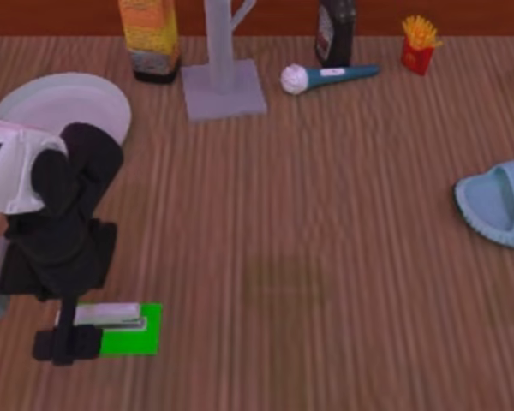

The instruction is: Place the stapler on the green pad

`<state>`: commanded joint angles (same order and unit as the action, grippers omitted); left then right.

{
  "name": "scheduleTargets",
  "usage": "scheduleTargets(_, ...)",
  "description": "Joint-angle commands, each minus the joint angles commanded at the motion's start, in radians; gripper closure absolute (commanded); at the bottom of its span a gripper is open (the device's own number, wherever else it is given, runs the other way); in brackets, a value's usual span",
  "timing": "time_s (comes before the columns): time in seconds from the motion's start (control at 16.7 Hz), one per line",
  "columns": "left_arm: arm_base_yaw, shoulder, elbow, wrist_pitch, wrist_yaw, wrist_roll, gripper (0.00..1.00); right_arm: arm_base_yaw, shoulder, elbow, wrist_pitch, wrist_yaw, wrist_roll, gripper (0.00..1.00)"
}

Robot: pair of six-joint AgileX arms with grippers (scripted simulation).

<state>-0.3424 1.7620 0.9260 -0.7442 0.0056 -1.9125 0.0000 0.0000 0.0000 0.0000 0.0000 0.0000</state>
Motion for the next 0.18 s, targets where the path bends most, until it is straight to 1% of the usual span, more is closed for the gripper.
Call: scheduleTargets(0.18,0.000,0.000,0.000,0.000,0.000,0.000,0.00,0.000,0.000,0.000,0.000,0.000,0.000,0.00)
